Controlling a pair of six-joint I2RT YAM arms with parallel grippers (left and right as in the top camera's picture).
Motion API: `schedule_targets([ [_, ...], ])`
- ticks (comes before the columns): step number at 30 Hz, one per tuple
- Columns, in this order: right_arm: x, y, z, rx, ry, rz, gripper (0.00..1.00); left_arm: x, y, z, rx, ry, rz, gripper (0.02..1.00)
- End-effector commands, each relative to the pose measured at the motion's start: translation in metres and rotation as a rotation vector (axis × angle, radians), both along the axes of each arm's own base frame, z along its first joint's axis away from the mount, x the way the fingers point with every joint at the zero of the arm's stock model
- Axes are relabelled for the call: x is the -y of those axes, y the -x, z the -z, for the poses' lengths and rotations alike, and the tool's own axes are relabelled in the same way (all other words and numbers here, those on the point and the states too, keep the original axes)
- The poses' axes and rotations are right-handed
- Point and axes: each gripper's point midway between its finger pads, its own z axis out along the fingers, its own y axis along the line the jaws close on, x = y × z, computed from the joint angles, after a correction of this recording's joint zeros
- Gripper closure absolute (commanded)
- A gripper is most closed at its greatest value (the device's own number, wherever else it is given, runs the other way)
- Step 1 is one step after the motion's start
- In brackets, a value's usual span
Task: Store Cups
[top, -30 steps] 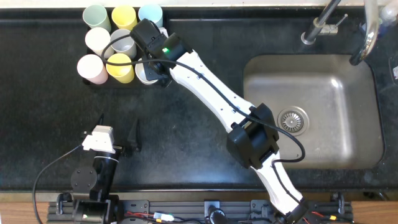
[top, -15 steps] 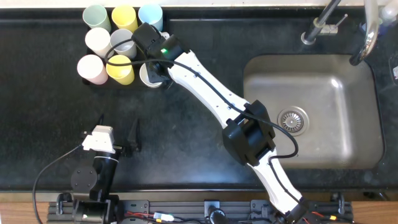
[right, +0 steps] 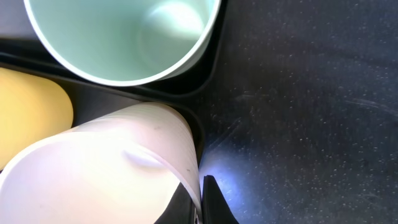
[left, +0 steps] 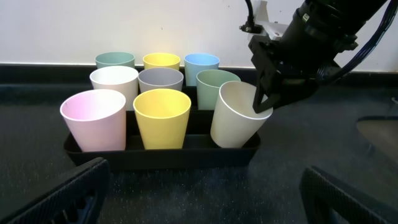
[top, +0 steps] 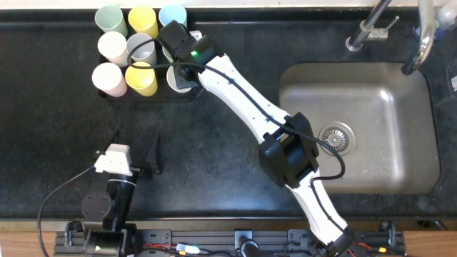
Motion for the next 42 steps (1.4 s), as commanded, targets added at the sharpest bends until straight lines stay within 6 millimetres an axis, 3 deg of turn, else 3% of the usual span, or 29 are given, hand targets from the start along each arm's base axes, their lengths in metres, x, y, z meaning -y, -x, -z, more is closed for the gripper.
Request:
schedule_targets([
  [1,0.004,-0.009,-0.005,0.031,0.001,0.029,0.956,0.003,0.001,-0.001,0.01,-0.017,0.018,0.018],
  [6,0.0,-0.007,-0.005,0.023,-0.008,0.019,0.844,0.003,0.001,-0.001,0.01,-0.017,0.018,0.02],
  [10,-0.002,-0.005,-0.005,0.023,-0.01,0.013,0.621,0.003,0.001,-0.001,0.01,-0.017,0.018,0.018],
  [15,-0.003,-0.006,-0.011,0.033,-0.018,0.011,0.448,0.003,0.001,-0.001,0.01,-0.017,0.018,0.018],
  [18,-0.001,-0.006,-0.041,0.076,-0.05,0.003,0.371,0.003,0.001,-0.001,0.01,-0.017,0.018,0.018],
  [21,0.015,-0.008,-0.093,0.149,-0.093,-0.001,0.286,0.003,0.001,-0.001,0.01,-0.017,0.018,0.018],
  [24,0.045,-0.006,-0.149,0.231,-0.112,-0.022,0.198,0.003,0.001,-0.001,0.01,-0.017,0.018,0.018],
  [28,0.101,0.003,-0.187,0.283,-0.104,-0.067,0.095,0.003,0.001,-0.001,0.01,-0.017,0.018,0.018],
  [32,0.177,0.021,-0.203,0.35,-0.099,0.01,0.001,0.003,0.001,-0.001,0.01,-0.017,0.018,0.018],
  [37,0.248,0.068,-0.217,0.503,-0.126,0.123,0.005,0.003,0.001,-0.001,0.01,-0.017,0.018,0.018],
  [42,0.273,0.108,-0.199,0.654,-0.163,0.163,0.003,0.003,0.001,-0.001,0.01,-0.017,0.018,0.018],
])
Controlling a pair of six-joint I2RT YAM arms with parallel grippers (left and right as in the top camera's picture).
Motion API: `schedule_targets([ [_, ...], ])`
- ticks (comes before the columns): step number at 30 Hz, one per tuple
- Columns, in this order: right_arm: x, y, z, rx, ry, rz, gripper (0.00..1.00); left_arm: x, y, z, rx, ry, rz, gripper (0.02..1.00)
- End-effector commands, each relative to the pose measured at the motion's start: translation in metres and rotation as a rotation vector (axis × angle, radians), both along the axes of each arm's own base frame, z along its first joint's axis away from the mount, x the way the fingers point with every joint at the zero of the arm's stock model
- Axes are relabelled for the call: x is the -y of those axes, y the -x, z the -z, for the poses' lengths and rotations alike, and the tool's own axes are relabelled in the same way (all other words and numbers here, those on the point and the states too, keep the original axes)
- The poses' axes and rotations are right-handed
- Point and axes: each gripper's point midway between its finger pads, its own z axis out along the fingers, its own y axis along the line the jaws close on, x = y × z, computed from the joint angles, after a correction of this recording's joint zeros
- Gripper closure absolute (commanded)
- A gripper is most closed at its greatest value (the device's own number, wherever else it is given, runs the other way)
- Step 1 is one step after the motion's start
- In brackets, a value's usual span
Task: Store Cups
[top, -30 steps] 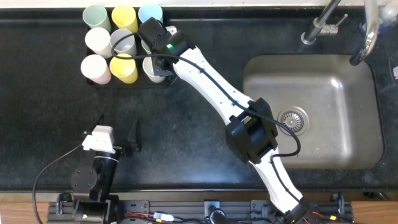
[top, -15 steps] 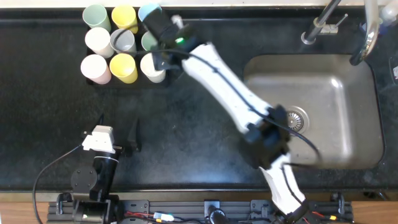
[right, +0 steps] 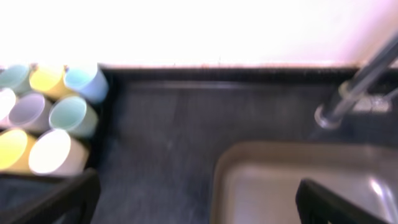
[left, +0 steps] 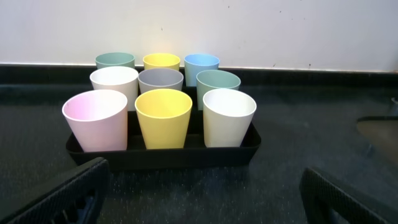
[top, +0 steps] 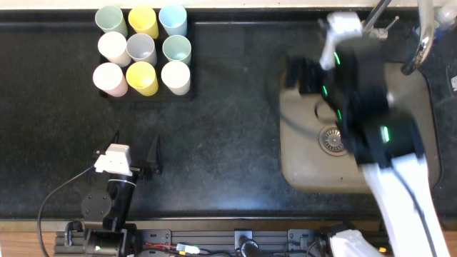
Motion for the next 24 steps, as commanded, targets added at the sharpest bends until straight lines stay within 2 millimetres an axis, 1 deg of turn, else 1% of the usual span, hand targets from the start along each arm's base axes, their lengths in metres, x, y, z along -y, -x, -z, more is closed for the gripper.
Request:
schedule_targets([
  [1,0.012,0.032,0.022,0.104,-0.012,-0.002,0.003,0.003,0.001,-0.001,0.01,-0.016,0.018,0.018],
  [3,0.02,0.041,0.028,0.205,-0.024,0.024,0.003,0.003,0.001,-0.001,0.01,-0.017,0.018,0.018],
  [8,0.053,0.061,0.035,0.448,-0.038,0.169,0.003,0.003,0.001,-0.001,0.01,-0.016,0.018,0.018],
  [12,0.064,0.074,0.046,0.57,-0.07,0.203,0.005,0.003,0.001,-0.001,0.01,-0.016,0.018,0.018],
  [15,0.065,0.079,0.059,0.612,-0.063,0.182,0.003,0.003,0.001,-0.001,0.01,-0.016,0.018,0.018],
  [19,0.055,0.085,0.078,0.661,0.01,0.076,0.003,0.003,0.001,-0.001,0.01,-0.016,0.018,0.018],
  [24,0.057,0.093,0.096,0.715,0.039,0.078,0.003,0.003,0.001,-0.001,0.01,-0.016,0.018,0.02],
])
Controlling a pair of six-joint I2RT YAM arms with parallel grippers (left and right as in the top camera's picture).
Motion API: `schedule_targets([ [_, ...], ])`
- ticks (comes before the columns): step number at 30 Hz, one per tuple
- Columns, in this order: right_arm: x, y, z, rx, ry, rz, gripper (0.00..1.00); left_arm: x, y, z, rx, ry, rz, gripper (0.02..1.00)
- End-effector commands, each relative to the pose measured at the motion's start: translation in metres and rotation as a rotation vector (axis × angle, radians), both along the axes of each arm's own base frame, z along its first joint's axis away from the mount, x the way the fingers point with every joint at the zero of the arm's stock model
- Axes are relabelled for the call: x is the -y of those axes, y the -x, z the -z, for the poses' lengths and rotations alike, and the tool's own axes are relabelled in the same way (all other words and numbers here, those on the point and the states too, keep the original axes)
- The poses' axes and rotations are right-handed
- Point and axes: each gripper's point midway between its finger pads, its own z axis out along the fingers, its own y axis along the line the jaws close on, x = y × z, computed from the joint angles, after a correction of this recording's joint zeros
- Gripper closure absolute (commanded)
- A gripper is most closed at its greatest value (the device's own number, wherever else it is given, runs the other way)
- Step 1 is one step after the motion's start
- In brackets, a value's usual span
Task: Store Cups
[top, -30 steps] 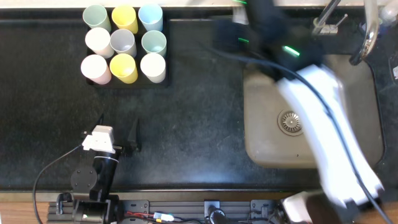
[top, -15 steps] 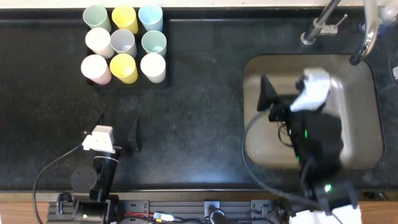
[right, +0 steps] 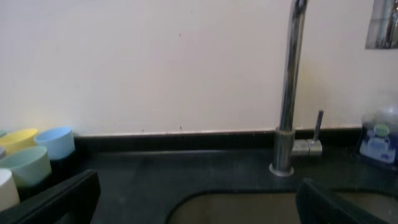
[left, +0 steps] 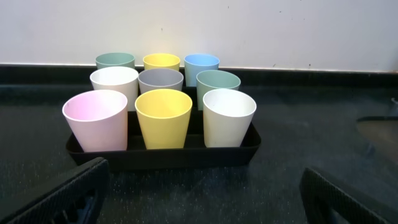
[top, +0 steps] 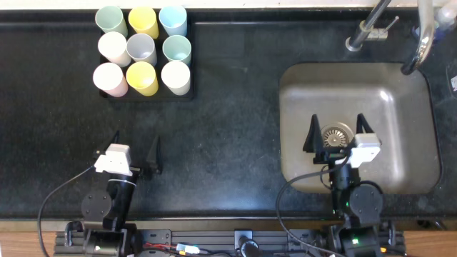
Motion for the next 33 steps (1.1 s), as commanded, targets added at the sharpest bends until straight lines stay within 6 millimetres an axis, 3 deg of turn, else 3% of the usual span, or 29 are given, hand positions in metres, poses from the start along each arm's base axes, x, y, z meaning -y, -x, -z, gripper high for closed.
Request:
schedule_targets([
  [1,-0.002,0.007,0.01,0.049,0.052,-0.015,0.003,0.003,0.001,-0.001,0.01,-0.016,0.018,0.02],
  [9,0.005,0.012,0.053,-0.074,0.065,0.017,0.003,0.003,0.001,-0.001,0.01,-0.017,0.018,0.018],
  [33,0.006,0.012,0.053,-0.073,0.065,0.021,0.003,0.003,0.001,-0.001,0.01,-0.016,0.018,0.018],
])
